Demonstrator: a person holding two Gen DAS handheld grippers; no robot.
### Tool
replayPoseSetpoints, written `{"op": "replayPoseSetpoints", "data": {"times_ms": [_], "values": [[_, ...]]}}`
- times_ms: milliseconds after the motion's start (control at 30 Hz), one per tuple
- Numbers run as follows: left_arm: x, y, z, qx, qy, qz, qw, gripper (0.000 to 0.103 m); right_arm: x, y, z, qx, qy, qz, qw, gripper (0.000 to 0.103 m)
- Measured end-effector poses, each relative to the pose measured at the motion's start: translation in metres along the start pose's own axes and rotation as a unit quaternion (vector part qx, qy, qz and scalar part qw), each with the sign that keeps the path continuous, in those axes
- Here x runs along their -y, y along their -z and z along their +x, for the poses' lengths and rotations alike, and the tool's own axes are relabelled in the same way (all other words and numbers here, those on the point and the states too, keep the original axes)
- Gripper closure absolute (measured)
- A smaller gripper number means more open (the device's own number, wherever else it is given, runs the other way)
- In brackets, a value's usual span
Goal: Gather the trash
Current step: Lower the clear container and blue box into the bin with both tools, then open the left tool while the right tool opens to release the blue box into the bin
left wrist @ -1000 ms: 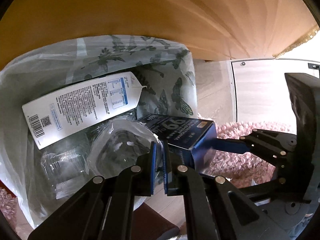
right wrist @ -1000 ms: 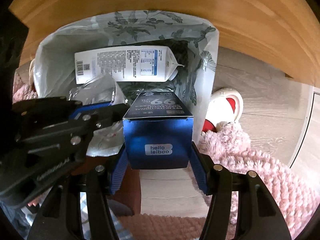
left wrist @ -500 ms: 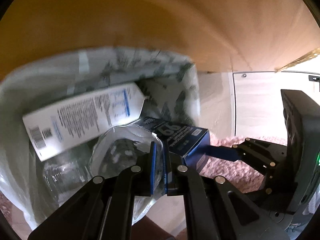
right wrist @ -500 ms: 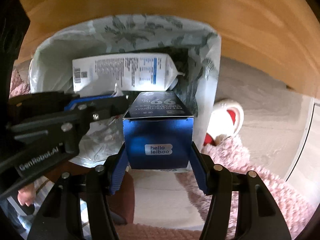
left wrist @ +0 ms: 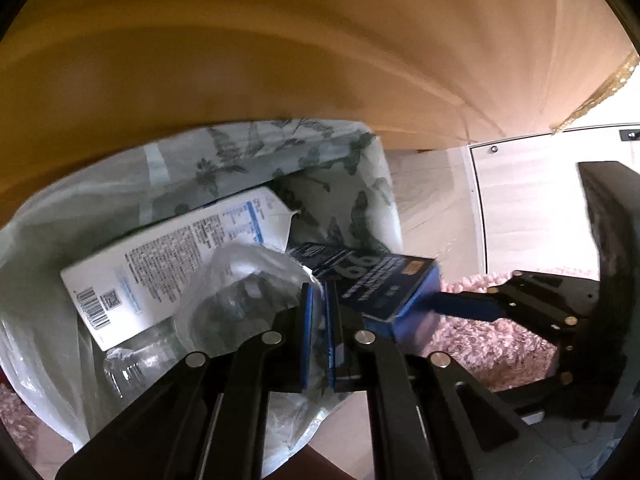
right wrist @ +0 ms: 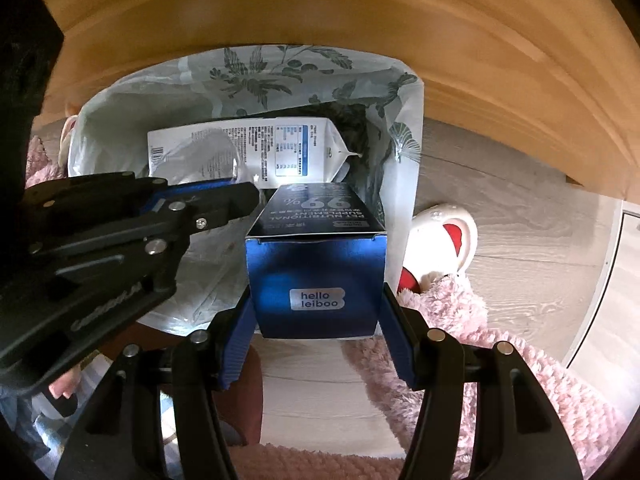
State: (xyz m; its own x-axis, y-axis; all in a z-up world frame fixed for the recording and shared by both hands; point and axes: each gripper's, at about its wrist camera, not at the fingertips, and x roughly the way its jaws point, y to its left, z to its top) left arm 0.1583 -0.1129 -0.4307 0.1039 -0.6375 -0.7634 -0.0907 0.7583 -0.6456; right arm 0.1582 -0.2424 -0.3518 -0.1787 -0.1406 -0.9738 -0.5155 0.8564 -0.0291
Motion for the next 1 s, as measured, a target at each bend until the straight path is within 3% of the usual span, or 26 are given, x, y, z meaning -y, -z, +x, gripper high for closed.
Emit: {"op": "replayPoseSetpoints", "data": {"times_ms": [200, 433, 633, 800, 1000], "values": [[-0.01, 0.012, 0.016, -0.067, 0.04, -0.043, 0.996, 0.1, -0.003, -0.005, 0.01, -0.007, 0.008, -0.003, 1.0, 0.046], [-0.022, 0.018, 0.029, -0.113, 0.051, -0.082, 0.9889, 0.1, -0.008, -0.006, 0.012, -0.013, 0.014, -0.011, 1.0, 0.046], [-0.021, 0.015, 0.026, -0.127, 0.038, -0.081, 0.988, 0.091, -0.01, -0.006, 0.015, -0.019, 0.018, -0.014, 1.0, 0.046], [-0.016, 0.011, 0.013, -0.121, 0.024, -0.076, 0.9894, 0.075, -0.011, -0.007, 0.017, -0.019, 0.02, -0.013, 1.0, 0.046], [-0.011, 0.006, -0.016, -0.098, -0.021, -0.062, 0.993, 0.073, -0.015, -0.006, 0.02, -0.018, 0.026, -0.015, 0.999, 0.046]]}}
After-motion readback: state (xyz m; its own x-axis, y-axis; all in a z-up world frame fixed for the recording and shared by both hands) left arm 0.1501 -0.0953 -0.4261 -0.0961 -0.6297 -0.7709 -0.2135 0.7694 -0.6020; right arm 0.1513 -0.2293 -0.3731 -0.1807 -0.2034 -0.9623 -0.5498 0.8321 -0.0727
